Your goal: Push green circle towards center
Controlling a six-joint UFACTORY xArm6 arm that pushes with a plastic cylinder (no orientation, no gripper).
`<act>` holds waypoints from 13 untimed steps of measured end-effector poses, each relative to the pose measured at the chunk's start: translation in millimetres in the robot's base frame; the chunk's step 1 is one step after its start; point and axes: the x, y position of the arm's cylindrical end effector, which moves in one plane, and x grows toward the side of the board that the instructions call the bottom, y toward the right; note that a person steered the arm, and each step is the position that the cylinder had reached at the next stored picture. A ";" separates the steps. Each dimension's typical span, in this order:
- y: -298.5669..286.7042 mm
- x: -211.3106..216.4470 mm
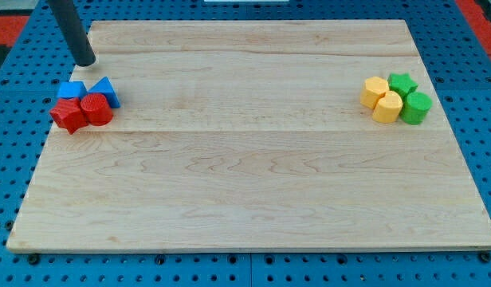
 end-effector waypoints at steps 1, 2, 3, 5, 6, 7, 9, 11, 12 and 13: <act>0.0 -3.7; -7.4 -26.5; -36.1 -26.9; -38.7 -7.3; -30.9 -9.1; 21.1 -12.8; 192.8 -22.5; 404.2 -23.1; 493.3 -23.0; 579.6 -18.6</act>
